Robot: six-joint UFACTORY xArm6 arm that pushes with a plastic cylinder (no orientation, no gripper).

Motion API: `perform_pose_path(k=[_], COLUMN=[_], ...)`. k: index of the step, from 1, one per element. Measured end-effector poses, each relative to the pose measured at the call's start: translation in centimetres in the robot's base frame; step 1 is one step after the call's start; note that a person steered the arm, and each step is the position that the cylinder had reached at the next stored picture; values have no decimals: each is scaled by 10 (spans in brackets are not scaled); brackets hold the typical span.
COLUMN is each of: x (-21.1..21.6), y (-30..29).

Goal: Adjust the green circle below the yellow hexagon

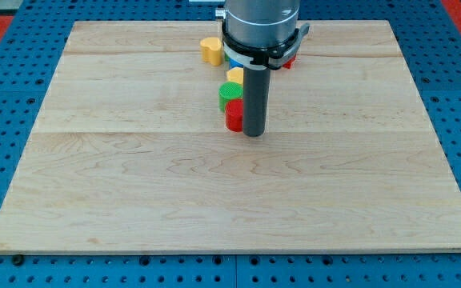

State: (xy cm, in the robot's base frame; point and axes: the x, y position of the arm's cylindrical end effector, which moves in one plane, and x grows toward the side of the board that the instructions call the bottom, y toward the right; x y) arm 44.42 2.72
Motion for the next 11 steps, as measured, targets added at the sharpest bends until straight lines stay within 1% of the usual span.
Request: perform_pose_path(k=[1,2,3,4,5,6,8,9,10,11], x=[2,22,-4,-41,-61,-69,-69,-66,-54,-43], y=[-11,-64,-103,-105,-86,-85,-44,-52,-77,-80])
